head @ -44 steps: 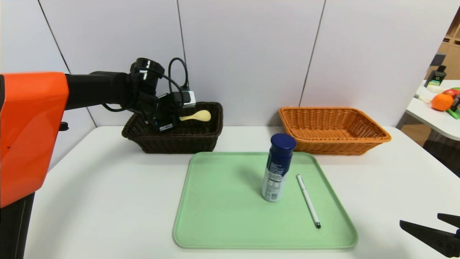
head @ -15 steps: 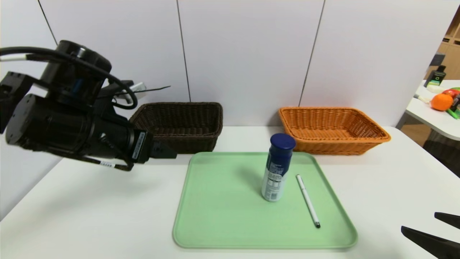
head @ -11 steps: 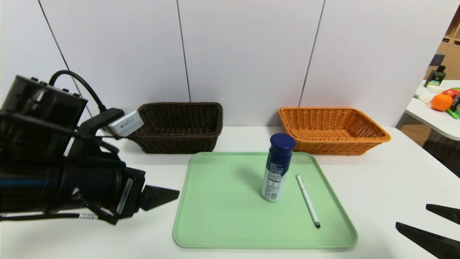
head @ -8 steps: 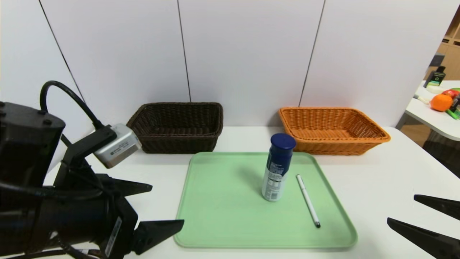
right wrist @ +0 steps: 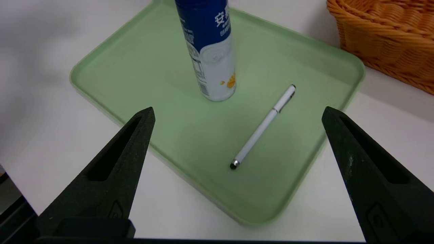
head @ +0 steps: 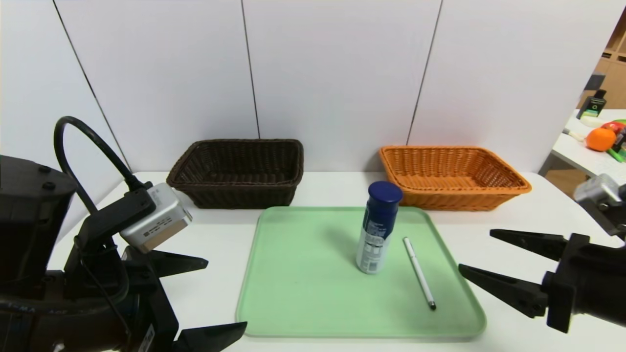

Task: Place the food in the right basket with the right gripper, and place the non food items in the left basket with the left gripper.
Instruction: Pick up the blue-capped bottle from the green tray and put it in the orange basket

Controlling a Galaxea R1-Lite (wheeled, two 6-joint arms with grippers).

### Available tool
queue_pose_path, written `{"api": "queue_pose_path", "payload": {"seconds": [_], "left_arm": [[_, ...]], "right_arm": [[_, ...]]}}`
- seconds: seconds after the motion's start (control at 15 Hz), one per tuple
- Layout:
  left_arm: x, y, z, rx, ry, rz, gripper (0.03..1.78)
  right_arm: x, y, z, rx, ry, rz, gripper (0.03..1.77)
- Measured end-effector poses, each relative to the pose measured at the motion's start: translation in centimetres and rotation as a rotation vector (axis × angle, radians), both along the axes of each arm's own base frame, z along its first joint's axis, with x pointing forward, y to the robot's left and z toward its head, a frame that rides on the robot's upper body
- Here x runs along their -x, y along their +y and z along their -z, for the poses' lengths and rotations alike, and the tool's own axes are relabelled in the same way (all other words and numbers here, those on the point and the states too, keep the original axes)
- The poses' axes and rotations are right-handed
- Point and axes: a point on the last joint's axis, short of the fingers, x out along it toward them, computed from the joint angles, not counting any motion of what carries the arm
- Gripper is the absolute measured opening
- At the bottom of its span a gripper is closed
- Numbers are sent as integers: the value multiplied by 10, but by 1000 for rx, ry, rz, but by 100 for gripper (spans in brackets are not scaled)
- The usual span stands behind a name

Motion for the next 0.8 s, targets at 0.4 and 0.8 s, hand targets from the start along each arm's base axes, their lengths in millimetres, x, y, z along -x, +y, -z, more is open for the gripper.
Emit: {"api": "queue_pose_path", "payload": {"seconds": [0.4, 0.8], "left_arm": [[-4, -3, 2, -13, 7, -1, 169], [-8, -7, 2, -6, -2, -1, 169]], "right_arm": [[-39, 35, 10, 13, 16, -93, 170], [-66, 61, 21, -11, -34, -137, 170]]}}
